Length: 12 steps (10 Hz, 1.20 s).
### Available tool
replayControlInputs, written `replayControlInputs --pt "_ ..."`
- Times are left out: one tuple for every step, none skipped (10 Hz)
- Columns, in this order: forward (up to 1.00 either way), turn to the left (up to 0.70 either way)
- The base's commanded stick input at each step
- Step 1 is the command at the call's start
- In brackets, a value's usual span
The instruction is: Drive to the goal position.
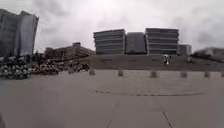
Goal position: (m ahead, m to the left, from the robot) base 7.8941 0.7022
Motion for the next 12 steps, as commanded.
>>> replayControlInputs --pt "0.60 0.00" --pt "0.60 0.00" --pt "0.60 0.00" --pt "0.60 0.00" --pt "0.60 0.00" --pt "0.60 0.00" --pt "0.60 0.00" --pt "0.60 0.00" --pt "0.60 0.00" --pt "0.60 0.00" --pt "0.60 0.00" --pt "0.60 0.00"
